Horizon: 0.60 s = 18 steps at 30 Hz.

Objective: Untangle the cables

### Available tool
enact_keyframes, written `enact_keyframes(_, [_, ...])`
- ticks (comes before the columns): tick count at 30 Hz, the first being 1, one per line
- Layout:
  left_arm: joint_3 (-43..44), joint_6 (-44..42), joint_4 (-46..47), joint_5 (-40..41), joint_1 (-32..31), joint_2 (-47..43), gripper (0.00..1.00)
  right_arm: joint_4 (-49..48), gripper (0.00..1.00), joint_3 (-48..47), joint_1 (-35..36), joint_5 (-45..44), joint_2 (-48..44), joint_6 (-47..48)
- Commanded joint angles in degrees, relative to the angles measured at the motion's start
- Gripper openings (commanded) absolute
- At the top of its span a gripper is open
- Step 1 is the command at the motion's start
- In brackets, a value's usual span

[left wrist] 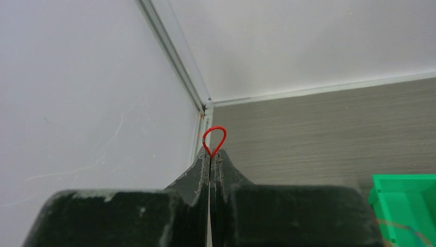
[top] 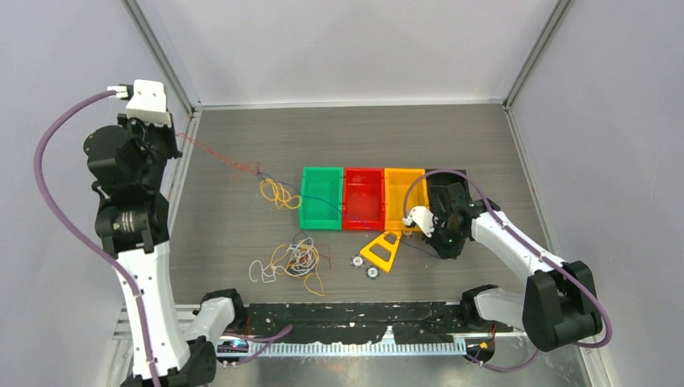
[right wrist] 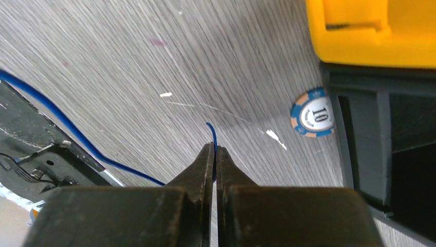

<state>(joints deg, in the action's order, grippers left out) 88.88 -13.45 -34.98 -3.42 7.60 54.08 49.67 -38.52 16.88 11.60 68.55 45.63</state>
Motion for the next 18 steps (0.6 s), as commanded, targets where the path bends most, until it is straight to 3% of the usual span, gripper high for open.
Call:
enact_keyframes(1, [-5.57, -1.27, 3.18, -5.79, 5.29, 1.46, 0.00, 2.97, 0.05, -0.12, -4.07, -0.56, -1.92, 4.76])
enact_keyframes(5, [-11.36, -3.81, 6.58, -8.65, 10.95, 4.91, 0.00, 4.98, 0.06, -1.18, -8.93, -0.57, -2.78, 8.13])
enact_keyframes(15, [-20.02, -10.03, 13.53, -10.13, 15.88, 14.76, 0.00, 10.17, 0.06, -3.85, -19.95, -0.42, -3.96, 15.26])
enact_keyframes(18, [-21.19, -10.59, 13.54, -15.71, 16.05, 16.55, 0.00, 12.65, 0.06, -5.31, -21.14, 1.67, -3.73, 15.75])
